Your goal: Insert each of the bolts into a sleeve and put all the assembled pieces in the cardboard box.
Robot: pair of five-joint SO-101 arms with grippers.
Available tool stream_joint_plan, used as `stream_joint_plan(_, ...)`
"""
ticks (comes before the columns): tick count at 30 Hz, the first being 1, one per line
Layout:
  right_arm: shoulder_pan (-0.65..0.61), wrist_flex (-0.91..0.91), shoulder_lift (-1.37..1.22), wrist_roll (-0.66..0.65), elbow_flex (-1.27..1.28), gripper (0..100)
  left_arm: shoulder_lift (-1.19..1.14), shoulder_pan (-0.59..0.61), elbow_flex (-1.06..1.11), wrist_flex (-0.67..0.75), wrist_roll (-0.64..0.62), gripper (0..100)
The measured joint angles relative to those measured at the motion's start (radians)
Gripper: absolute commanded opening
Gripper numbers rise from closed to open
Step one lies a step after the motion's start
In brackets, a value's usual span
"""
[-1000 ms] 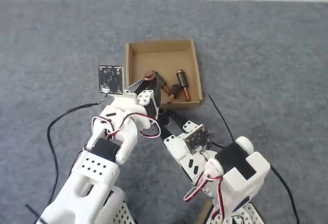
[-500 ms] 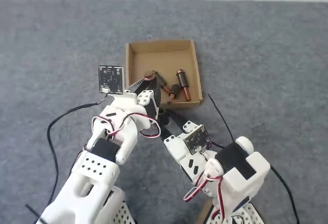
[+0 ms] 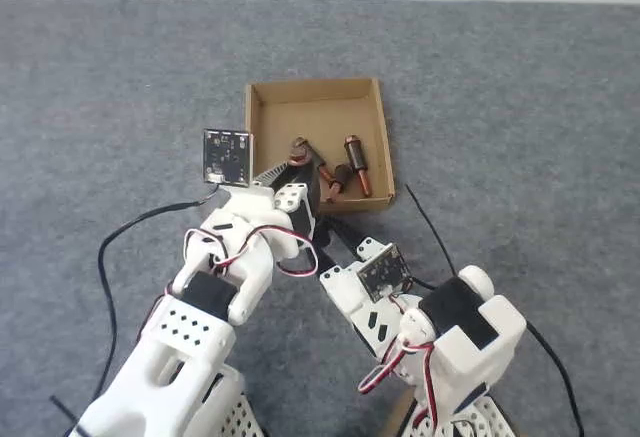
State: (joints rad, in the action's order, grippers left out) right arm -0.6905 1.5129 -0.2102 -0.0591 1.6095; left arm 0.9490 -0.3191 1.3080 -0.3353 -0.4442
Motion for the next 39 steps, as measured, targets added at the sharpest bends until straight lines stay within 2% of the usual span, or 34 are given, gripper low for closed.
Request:
stream_joint_plan(15, 0.006, -0.002, -0.002, 0.0, 0.002, 0.6, 0.011, 0.0, -0.002, -0.02, -0.005, 1)
stream_joint_plan(26, 0.015, 0.0, 0.0, 0.0, 0.0, 0.6, 0.236, -0.02, 0.098, -0.032, -0.005, 1)
stream_joint_plan(39, 0.015, 0.0, -0.002, -0.005, 0.0, 0.6, 0.152, -0.018, 0.084, -0.031, -0.005, 1)
